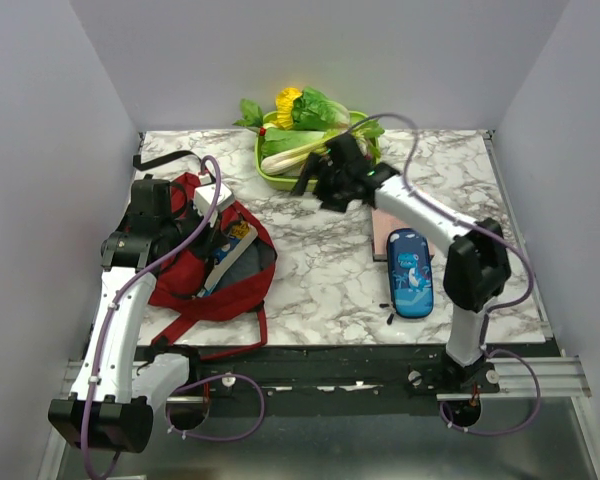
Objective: Pack the student bag
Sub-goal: Place the book in the student bag, then adjust the stationery at the center of the board.
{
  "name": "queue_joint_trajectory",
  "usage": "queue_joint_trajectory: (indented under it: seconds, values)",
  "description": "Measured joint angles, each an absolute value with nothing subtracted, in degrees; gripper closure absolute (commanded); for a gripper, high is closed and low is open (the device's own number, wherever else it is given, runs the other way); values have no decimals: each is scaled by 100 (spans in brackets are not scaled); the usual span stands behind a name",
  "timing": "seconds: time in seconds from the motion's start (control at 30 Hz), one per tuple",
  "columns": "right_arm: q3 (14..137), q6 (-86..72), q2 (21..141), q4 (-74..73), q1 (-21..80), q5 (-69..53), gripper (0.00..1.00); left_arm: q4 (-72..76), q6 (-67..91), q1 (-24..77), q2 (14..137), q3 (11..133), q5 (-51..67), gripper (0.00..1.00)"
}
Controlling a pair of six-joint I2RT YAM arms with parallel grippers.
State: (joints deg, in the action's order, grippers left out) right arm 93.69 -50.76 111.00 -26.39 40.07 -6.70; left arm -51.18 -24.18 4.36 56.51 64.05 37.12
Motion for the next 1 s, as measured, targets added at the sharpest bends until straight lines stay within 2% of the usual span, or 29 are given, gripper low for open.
queue_joint_trajectory:
  seconds: [0.17,0.3,0.5,0.73,0.87,1.0]
  values:
    - [9859,-4626,10836,-3734,2823,311,0,-5118,-2462,436,5651,6405,3712,100]
    - [9887,-4539,10831,-4491,2182,504,10,-5116,-2467,436,5651,6403,3712,100]
    - [9594,-4554,10798,-5308,1424,1039,11,-5113,-2469,436,5651,6392,3712,100]
    - [8123,-4880,9657,-5736,1066,1678,15,-5107,-2499,436,5636,6318,3712,100]
    - [7441,-5061,8984,-5780,1068,1699,16,-5094,-2526,436,5636,6318,3710,100]
    - [6969,-5144,8823,-5631,1070,1468,21,-5085,-2539,436,5638,6318,3712,100]
